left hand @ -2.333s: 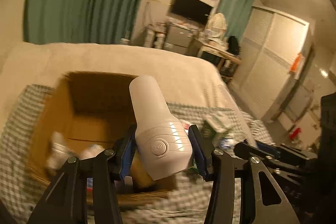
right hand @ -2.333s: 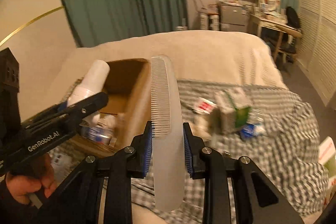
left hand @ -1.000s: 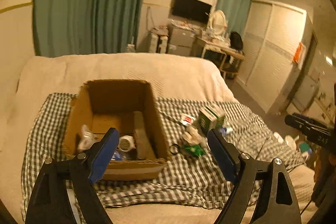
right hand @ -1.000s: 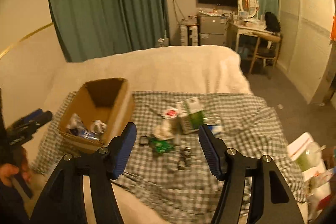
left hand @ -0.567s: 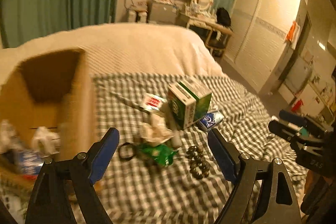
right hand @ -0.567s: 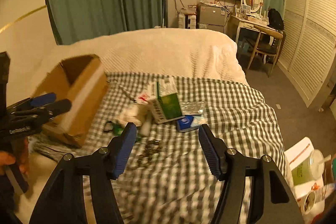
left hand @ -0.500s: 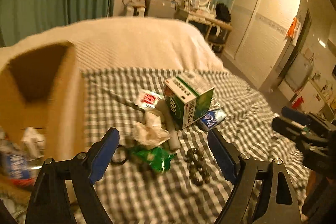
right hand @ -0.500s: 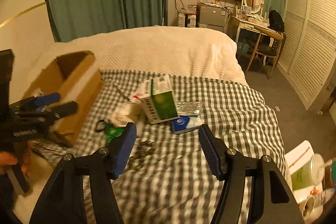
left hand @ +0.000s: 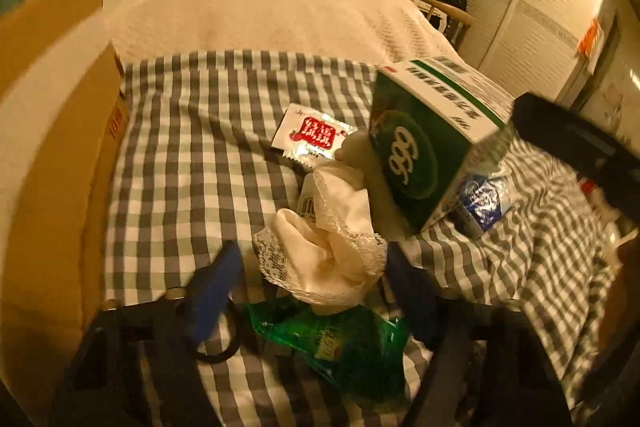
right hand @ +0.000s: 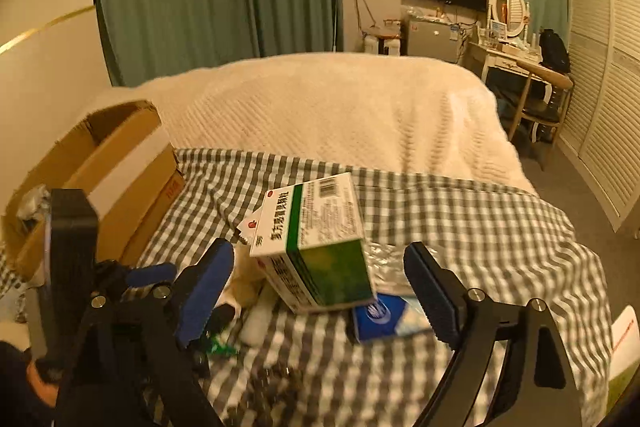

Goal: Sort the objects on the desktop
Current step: 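Grasp the white lace cloth with left tool while right tool grasps green medicine box, then carry the cloth and green box over the cardboard box and release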

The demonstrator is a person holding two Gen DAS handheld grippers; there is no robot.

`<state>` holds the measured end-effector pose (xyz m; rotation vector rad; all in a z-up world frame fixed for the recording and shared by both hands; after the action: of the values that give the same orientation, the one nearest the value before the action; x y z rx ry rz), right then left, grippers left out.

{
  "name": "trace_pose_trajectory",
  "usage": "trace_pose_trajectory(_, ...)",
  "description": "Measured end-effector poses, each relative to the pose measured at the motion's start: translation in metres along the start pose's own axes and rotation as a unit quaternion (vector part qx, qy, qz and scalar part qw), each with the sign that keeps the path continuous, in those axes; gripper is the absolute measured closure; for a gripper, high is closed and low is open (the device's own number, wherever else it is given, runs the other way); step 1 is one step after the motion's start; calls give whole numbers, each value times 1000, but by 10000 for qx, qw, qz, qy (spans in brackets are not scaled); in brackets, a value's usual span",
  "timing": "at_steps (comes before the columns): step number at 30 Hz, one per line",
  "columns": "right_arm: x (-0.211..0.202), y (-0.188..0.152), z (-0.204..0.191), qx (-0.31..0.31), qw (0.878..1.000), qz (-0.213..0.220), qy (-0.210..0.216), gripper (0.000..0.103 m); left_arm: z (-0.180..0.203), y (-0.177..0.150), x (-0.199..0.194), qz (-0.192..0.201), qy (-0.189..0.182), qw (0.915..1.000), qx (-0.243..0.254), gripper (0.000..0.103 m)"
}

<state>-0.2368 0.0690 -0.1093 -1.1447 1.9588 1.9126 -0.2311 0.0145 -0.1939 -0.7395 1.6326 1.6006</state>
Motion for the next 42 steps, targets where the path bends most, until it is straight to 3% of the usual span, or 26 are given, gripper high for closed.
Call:
trace_pose_trajectory(2,14,1,-4,-70,10000,-31,10,16,-2,-1,7,-166,-134,9997,-96,59)
trace_pose_trajectory(4,26,0,-7,-136,9998,-110,-64,15,-3,-3,10,-241,-242,9994,-108,69)
trace_pose_trajectory(9,44,-6,-2,-123,9993,-264,-240,12,2,-4,5,-109,-184,9998,39,72)
trace_pose_trajectory(11,48,-11,3,-70,9988,-323,-362,12,1,0,2,-34,-203,9998,17,82)
trace_pose_trajectory(13,51,-14,7,-32,9987,-393,-332,12,1,5,-1,92,-221,9997,-11,86)
trace_pose_trajectory(15,51,-15,8,-17,9988,-380,-311,14,2,7,-5,162,-212,9996,-26,88)
trace_pose_trajectory(16,50,-16,9,15,9989,-350,-313,22,3,7,-6,141,-243,9996,-4,89)
trace_pose_trajectory(27,8,-31,2,515,9983,-119,-240,23,-5,3,-53,500,-214,9984,-168,89)
trace_pose_trajectory(33,-44,-34,-3,733,9968,-64,-295,23,-5,12,-104,799,-317,9962,-160,89)
trace_pose_trajectory(42,-136,-11,-41,329,9976,183,-585,24,-35,28,-190,1299,-386,9906,-179,89)
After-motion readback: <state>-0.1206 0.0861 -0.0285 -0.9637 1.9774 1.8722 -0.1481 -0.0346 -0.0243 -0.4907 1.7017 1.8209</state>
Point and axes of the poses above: each gripper's, at about its wrist camera, not at the fingertips, and x roughly the way its jaws point, z to its right, y to its top, the point moved 7 cm from there along x, roughly the way its jaws point, and after that the axes turned 12 degrees about y, right-handed, at the moved point
